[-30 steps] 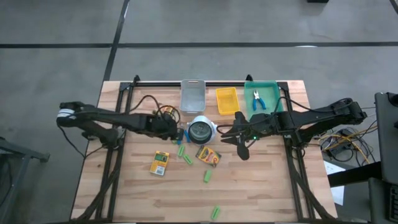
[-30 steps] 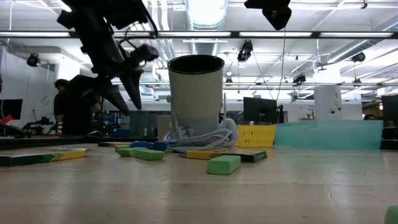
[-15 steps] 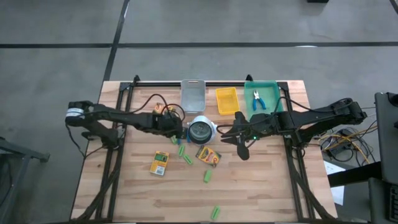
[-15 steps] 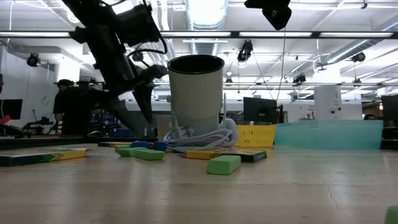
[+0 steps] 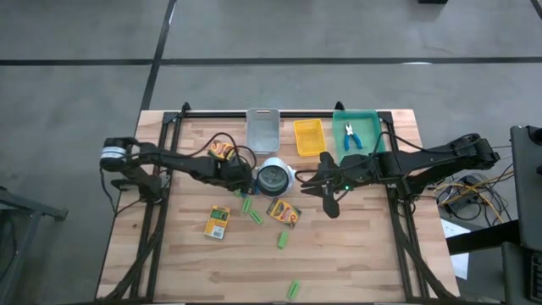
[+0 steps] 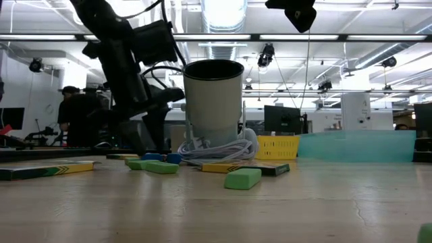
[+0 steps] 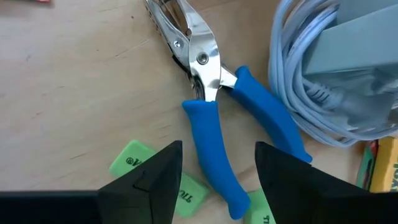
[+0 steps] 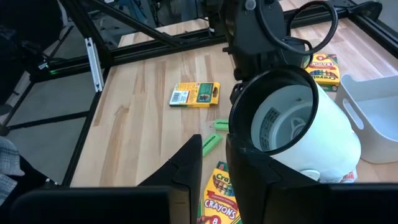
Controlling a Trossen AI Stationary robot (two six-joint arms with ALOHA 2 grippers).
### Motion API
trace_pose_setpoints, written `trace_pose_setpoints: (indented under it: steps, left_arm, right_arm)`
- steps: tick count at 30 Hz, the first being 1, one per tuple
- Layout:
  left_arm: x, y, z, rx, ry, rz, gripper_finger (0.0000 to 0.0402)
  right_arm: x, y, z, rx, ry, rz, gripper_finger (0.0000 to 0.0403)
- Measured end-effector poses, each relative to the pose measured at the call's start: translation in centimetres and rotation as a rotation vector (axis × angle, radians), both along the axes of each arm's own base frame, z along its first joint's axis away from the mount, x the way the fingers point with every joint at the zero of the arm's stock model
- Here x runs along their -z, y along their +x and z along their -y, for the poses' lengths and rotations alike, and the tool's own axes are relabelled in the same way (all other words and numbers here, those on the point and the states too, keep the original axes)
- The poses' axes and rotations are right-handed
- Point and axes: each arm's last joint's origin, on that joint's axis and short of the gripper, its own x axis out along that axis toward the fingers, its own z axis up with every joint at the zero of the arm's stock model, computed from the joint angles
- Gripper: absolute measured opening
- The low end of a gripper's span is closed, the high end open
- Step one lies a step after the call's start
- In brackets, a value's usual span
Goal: Pick & Place School Supplies
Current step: Put the blue punch plier into the green bin
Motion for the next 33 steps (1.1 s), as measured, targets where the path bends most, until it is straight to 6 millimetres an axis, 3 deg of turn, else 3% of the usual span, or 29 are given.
trace_pose_setpoints:
  steps: [14,24,33]
  left_arm:
    - [1.4,0.6,0.0,0.077,0.035,-0.038,0.0202]
    - [1.8,0.5,-0.1,0.118,0.062,-0.076,0.0132]
    - [2.2,0.6,-0.1,0.129,0.064,-0.091,0.0117]
  right_arm:
    - [0.0,0.0,0.0,0.0,0.0,0.0,0.0082]
    - [0.0,0.0,0.0,0.0,0.0,0.0,0.0069]
    - [0.0,0.0,0.0,-0.001,0.0,0.0,0.0077]
